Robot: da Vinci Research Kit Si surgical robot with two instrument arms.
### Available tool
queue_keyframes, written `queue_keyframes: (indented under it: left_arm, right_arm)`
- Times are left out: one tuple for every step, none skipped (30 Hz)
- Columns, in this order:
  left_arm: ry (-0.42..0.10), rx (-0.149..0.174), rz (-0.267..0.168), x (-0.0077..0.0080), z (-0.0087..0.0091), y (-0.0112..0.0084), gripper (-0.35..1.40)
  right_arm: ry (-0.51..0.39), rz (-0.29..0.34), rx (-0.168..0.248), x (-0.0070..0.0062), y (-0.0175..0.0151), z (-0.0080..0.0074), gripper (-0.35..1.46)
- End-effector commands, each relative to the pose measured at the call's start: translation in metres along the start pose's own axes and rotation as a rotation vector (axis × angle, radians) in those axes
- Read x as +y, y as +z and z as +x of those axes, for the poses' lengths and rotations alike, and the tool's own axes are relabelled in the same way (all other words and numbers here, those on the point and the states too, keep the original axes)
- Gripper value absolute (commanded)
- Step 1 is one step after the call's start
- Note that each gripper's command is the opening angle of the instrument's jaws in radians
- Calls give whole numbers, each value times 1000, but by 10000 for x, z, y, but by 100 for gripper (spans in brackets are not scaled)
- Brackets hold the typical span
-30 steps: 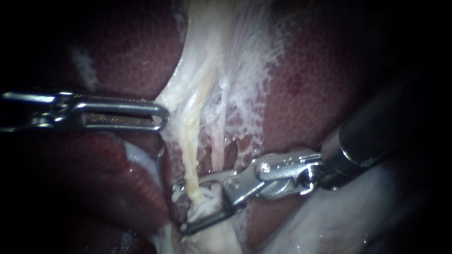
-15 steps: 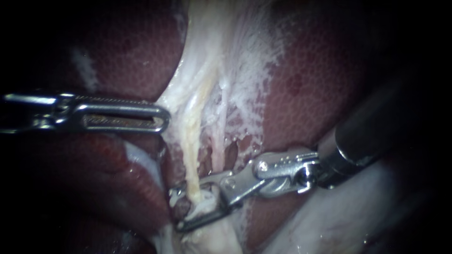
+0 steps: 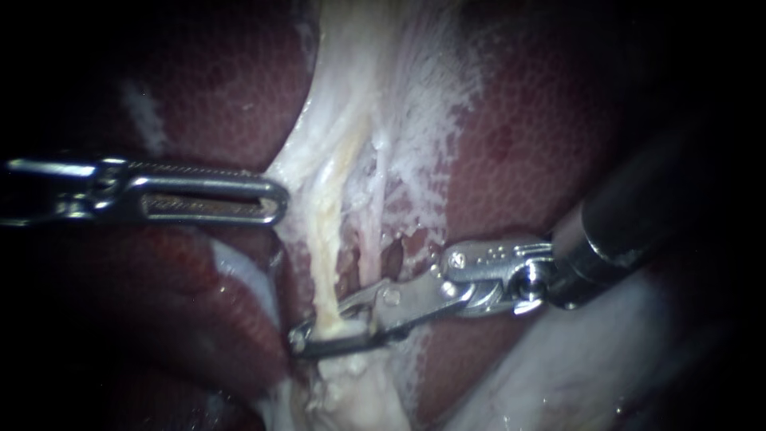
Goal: Clipping first clip left tube
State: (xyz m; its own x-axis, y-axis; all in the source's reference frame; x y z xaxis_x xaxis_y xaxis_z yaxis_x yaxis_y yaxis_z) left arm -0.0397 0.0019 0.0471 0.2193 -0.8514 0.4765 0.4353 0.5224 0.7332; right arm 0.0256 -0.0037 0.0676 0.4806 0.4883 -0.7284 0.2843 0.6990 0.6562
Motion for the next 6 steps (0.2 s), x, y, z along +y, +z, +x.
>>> queue_keyframes:
  left_arm:
    - [0, 0, 0, 0, 0, 1, -35]
    - [0, 0, 0, 0, 0, 1, -35]
    - [0, 0, 0, 0, 0, 1, -35]
    - [0, 0, 0, 0, 0, 1, -35]
    - [0, 0, -1, 0, 0, 1, -35]
    - [0, 0, -1, 0, 0, 1, -35]
  right_arm:
    - [0, 1, 0, 0, 0, 0, -35]
    - [0, 2, 0, -1, 0, 0, -35]
    - [0, 2, 0, -1, 0, 0, -35]
    - [-1, 2, -1, -1, 1, -1, -35]
    - [5, 2, -1, -1, 1, -1, -35]
    - [4, 3, -1, -2, 2, -2, -35]
